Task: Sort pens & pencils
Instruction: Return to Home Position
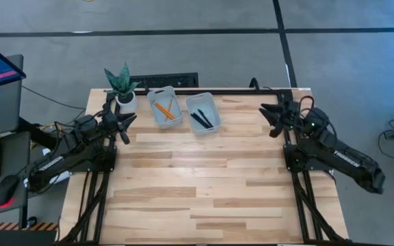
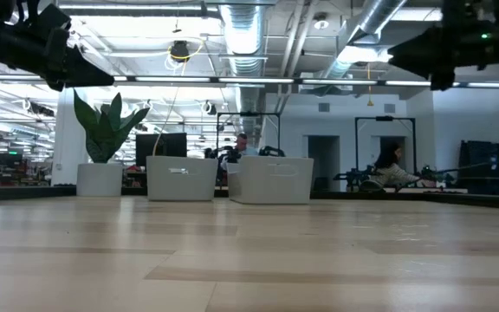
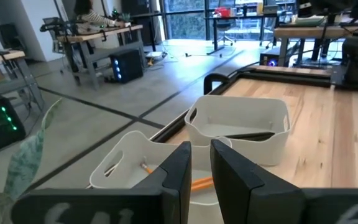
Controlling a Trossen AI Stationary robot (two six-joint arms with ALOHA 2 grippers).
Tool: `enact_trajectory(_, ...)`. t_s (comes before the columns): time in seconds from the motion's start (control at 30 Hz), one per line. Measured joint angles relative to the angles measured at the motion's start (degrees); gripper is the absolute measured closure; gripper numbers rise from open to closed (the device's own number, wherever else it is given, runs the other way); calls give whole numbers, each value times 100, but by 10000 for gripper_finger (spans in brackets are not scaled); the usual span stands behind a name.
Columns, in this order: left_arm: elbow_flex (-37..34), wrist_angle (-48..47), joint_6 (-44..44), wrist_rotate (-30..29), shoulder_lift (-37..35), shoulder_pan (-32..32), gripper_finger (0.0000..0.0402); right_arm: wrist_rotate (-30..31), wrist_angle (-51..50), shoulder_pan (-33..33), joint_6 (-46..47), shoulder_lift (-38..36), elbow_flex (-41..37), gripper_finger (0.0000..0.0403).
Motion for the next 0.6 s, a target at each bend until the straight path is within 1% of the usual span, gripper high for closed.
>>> enact_trajectory(0.17, -3, 9, 70, -4, 0, 0, 349, 11, 18, 0, 11, -708, -289, 263)
enact_trajectory(0.33, -434, 744, 68, 26, -15, 0, 349, 13, -30, 0, 86, -1370, -595, 262)
enact_trajectory(0.43, -685, 1109, 67, 6, -33, 0, 349, 4, 17, 21, 171, -1413, -728, 264)
enact_trajectory(0.6, -869, 1062, -101, 6, -113, 0, 349, 101, 117, 90, 182, -1419, -911, 265)
